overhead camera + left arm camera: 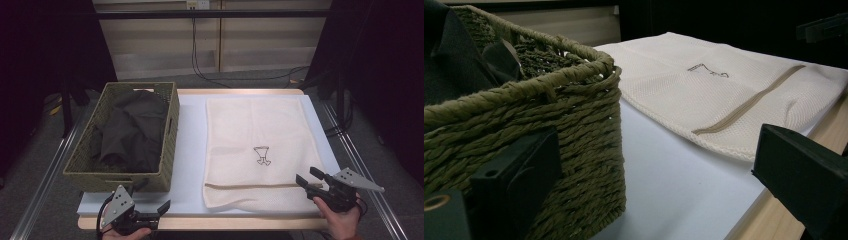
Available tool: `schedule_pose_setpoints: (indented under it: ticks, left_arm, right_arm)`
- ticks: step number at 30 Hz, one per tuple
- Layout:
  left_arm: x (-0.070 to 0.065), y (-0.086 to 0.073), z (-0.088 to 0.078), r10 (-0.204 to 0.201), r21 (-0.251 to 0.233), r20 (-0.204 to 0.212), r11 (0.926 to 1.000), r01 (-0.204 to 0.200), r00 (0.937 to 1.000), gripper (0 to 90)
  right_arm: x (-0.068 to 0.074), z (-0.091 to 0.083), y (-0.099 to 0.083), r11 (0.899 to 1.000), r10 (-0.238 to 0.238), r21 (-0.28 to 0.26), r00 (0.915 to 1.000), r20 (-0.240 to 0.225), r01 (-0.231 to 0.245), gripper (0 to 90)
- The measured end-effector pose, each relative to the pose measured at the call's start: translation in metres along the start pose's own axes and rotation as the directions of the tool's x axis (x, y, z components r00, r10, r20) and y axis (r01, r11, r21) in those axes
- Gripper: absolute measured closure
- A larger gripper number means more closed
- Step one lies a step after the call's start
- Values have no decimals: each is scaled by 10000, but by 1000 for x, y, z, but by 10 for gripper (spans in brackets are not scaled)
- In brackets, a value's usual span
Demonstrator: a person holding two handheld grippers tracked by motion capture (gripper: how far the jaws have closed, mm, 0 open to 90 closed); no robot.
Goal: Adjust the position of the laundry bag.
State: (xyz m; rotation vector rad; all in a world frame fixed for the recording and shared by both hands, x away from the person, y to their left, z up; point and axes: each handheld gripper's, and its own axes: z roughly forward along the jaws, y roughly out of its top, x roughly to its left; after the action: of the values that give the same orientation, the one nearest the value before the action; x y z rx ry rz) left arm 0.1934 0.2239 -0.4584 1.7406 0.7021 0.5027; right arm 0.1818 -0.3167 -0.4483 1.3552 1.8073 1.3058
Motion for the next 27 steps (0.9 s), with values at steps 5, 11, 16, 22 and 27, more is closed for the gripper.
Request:
schedule_pose_setpoints:
  ticks: [5, 11, 16, 22, 27]
  left_arm:
    - [-1, 0, -1, -108, -99, -56, 9999, 108, 9999, 57]
    - [-1, 1, -1, -13, -30, -90, 10000, 13, 10000, 62]
    - [-1, 1, -1, 117, 50, -38, 9999, -117, 9999, 72]
    - [-6, 2, -1, 256, 50, 182, 9997, -257, 9995, 82]
    - [-7, 3, -2, 185, 28, 189, 9998, -186, 9996, 86]
  right_arm:
    - [-1, 2, -1, 9993, 208, 310, 9991, -377, -196, 380]
    - [1, -1, 0, 9999, -60, 85, 9972, -748, 66, 440]
    - [1, 4, -2, 9994, -6, 352, 9959, -901, 38, 431]
    - [4, 8, -2, 9991, -77, 403, 9927, -1206, 127, 447]
    - [8, 13, 0, 9987, -62, 484, 9899, -1417, 132, 472]
